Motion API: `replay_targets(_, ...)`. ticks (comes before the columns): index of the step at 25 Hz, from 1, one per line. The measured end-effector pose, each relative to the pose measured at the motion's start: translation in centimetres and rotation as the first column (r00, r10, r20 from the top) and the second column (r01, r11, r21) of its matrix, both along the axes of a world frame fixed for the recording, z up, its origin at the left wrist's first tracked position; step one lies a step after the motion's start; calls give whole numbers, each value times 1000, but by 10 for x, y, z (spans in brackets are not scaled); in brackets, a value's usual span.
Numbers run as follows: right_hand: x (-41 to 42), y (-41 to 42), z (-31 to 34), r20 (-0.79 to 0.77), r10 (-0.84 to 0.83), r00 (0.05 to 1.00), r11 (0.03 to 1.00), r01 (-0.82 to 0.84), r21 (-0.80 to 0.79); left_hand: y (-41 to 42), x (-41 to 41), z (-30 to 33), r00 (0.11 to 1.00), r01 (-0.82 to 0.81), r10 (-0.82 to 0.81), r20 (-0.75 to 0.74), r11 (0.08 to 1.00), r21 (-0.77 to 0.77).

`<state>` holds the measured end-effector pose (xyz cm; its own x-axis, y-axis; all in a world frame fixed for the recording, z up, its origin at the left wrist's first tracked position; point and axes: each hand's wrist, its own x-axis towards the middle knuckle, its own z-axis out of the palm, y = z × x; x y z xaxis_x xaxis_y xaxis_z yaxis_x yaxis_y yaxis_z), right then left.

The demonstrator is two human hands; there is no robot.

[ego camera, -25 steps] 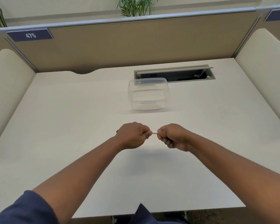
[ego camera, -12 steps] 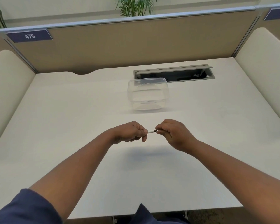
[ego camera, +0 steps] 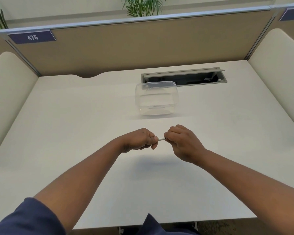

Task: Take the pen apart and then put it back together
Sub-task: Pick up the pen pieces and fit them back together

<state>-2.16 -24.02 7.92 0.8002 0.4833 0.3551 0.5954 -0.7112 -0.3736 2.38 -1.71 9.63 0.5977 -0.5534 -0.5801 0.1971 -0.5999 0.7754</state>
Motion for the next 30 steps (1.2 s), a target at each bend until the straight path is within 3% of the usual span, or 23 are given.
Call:
replay_targets(3,-1,10,0,-335,-170,927,977,203,66,-8,-4,-2,974,10,-44,220,988,152)
replay_targets(6,10,10,6,-816,-200,543,889,451,82,-14,-8,-4,856,27,-239,459,906,422)
replay_targets(8,15,5,8,-926,-124,357,855,512,83,-17,-10,-8,794,28,-306,525,882,471)
replay_targets(9,16,3,7,-935,-103,338,854,513,92,-17,-11,-9,786,29,-314,533,879,475)
replay_targets(14,11,-1,1,-811,-124,572,891,424,162,-17,-4,-16,821,39,-275,500,901,432)
replay_targets(19,15,-5,-4,-668,-199,717,922,368,120,-20,-2,-22,826,66,-259,501,926,371)
replay_targets(23,22,-11,-8,-628,-297,719,890,447,90,-5,2,-26,808,-65,-116,577,957,284)
replay_targets(27,25,-25,-19,-669,-340,662,841,532,99,19,6,-36,816,-203,102,569,972,118)
replay_targets(30,27,-30,-27,-668,-345,659,846,527,83,25,5,-45,801,-251,177,571,967,52)
